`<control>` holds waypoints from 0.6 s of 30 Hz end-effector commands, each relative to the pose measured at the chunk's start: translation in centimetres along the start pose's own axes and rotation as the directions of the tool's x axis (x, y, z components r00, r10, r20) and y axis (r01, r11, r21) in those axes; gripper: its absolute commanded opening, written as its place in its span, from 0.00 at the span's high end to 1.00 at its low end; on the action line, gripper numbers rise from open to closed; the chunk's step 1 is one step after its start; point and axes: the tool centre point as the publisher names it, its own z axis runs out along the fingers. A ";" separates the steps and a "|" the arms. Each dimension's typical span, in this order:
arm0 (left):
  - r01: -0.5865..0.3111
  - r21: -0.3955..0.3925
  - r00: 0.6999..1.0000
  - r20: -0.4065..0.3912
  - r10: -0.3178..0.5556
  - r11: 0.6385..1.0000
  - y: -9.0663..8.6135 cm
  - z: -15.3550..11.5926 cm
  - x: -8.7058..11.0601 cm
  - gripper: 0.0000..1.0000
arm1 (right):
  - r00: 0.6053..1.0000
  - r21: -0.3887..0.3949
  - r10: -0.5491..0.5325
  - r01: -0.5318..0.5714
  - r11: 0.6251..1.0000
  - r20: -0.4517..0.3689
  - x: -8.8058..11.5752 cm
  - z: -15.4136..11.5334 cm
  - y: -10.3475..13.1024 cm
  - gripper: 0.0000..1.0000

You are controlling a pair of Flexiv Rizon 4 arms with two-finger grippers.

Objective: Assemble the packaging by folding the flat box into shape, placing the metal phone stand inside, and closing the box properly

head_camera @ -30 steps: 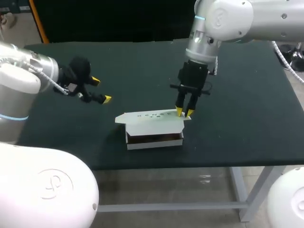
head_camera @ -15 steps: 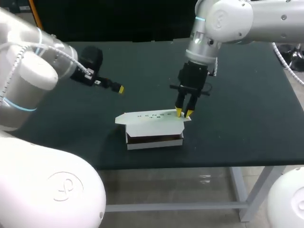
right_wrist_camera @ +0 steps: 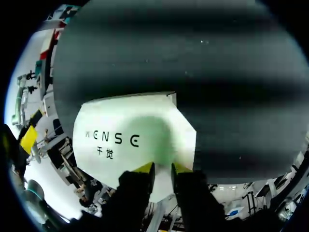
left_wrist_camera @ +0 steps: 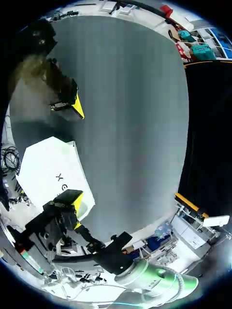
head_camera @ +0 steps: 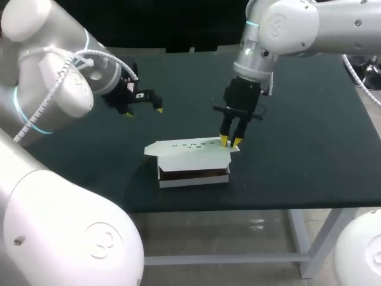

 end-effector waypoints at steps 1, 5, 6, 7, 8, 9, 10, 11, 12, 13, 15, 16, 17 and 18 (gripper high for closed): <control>0.390 -0.200 0.897 0.301 -0.323 0.899 -1.2 0.5 0.7 0.00 | 1.000 -0.007 0.003 -0.003 1.000 -0.003 -0.2 0.1 -0.3 0.73; 0.474 -0.377 0.876 0.290 -0.385 0.796 -1.6 0.8 0.2 0.00 | 1.000 -0.008 0.007 -0.007 1.000 -0.004 -0.3 0.2 -0.4 0.73; 0.457 -0.393 0.886 0.287 -0.366 0.798 -1.4 0.9 0.2 0.00 | 1.000 -0.008 0.007 -0.007 1.000 -0.004 -0.3 0.2 -0.4 0.73; 0.474 -0.430 0.879 0.288 -0.381 0.769 -1.2 1.0 0.1 0.00 | 1.000 -0.008 0.008 -0.008 1.000 -0.004 -0.3 0.2 -0.4 0.73; 0.480 -0.456 0.876 0.288 -0.386 0.749 -1.1 1.1 0.1 0.00 | 1.000 -0.009 0.008 -0.009 1.000 -0.003 -0.3 0.2 -0.4 0.73; 0.481 -0.473 0.876 0.294 -0.383 0.738 -0.8 1.2 0.1 0.00 | 1.000 -0.010 0.009 -0.009 1.000 -0.003 -0.3 0.2 -0.4 0.73; 0.506 -0.469 0.862 0.310 -0.402 0.724 -0.6 1.3 0.1 0.00 | 1.000 -0.010 0.009 -0.009 1.000 -0.003 -0.2 0.2 -0.4 0.73; 0.523 -0.431 0.850 0.333 -0.408 0.736 -0.3 1.4 0.2 0.00 | 1.000 -0.011 0.009 -0.009 1.000 -0.003 -0.2 0.2 -0.4 0.73; 0.523 -0.431 0.850 0.333 -0.408 0.736 -0.3 1.4 0.2 0.00 | 1.000 -0.012 0.009 -0.009 1.000 -0.003 -0.2 0.2 -0.4 0.73; 0.523 -0.431 0.850 0.333 -0.408 0.736 -0.3 1.4 0.2 0.00 | 1.000 -0.013 0.009 -0.009 1.000 -0.003 -0.2 0.2 -0.4 0.73; 0.523 -0.431 0.850 0.333 -0.408 0.736 -0.3 1.4 0.2 0.00 | 1.000 -0.016 0.009 -0.009 1.000 -0.003 -0.2 0.2 -0.4 0.73; 0.523 -0.431 0.850 0.333 -0.408 0.736 -0.3 1.4 0.2 0.00 | 1.000 -0.016 0.009 -0.009 1.000 -0.003 -0.1 0.2 -0.4 0.73; 0.523 -0.431 0.850 0.333 -0.408 0.736 -0.3 1.4 0.2 0.00 | 1.000 -0.016 0.009 -0.009 1.000 -0.003 -0.1 0.2 -0.4 0.73; 0.523 -0.431 0.850 0.333 -0.408 0.736 -0.3 1.4 0.2 0.00 | 1.000 -0.016 0.008 -0.008 1.000 -0.002 0.0 0.2 -0.3 0.73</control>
